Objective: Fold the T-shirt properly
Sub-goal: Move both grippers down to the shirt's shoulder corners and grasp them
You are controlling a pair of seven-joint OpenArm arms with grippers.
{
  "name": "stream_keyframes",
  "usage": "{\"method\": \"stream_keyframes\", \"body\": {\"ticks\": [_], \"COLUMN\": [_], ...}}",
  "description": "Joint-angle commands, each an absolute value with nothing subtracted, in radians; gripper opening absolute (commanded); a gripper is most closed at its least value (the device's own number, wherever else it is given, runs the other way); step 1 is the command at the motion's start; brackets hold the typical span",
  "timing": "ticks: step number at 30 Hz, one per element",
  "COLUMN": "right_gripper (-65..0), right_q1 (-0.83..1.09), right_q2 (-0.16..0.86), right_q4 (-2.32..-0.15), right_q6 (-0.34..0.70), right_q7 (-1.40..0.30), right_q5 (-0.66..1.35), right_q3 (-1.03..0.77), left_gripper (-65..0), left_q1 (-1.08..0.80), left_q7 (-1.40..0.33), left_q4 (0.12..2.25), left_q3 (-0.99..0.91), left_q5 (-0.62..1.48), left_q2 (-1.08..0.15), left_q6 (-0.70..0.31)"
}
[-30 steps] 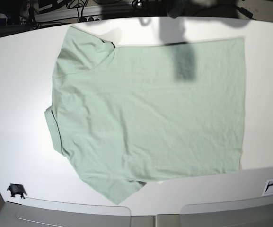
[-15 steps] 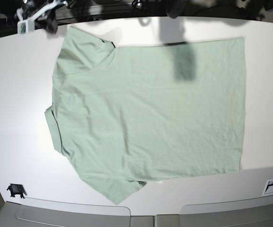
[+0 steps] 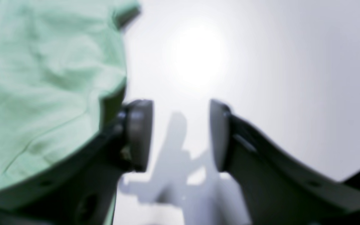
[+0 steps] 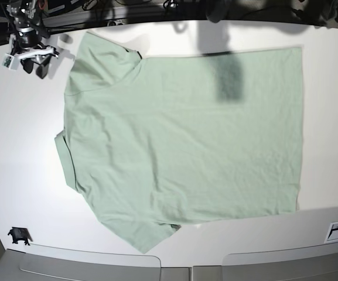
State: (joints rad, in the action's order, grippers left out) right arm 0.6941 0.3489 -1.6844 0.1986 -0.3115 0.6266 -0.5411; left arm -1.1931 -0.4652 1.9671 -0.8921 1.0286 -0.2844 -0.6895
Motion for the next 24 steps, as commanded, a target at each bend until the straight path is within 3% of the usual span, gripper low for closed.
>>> {"method": "stream_keyframes", "body": {"ticks": [1, 6, 12, 24], "right_gripper": [-34.7, -34.8, -34.8, -34.8], "right_q1": [0.678, 0.594, 0.469, 0.411], "right_q2": [0.353, 0.324, 0.324, 0.278], "right_q4": [-1.688, -1.684, -1.675, -1.493], "right_q6": [0.203, 0.22, 0.318, 0.333], "right_q7": [-0.285, -0.337, -0.458, -0.496], "right_q5": [0.628, 0.675, 0.709, 0.775], "right_q3": [-0.55, -0.55, -0.55, -0.473], "left_gripper": [-40.9, -40.9, -40.9, -40.9], "left_q1": [-1.208, -1.208, -1.208, -1.208], "left_q7": [-0.444, -0.445, -0.445, -0.444], "left_q4": [1.976, 1.976, 1.976, 1.976], "left_q3": [-0.902, -0.902, -0.902, -0.902], "left_q5": [1.05, 1.049, 1.049, 1.05], "left_q2": [-0.291, -0.291, -0.29, -0.282], "left_q6": [-0.698, -0.698, -0.698, -0.698]}}
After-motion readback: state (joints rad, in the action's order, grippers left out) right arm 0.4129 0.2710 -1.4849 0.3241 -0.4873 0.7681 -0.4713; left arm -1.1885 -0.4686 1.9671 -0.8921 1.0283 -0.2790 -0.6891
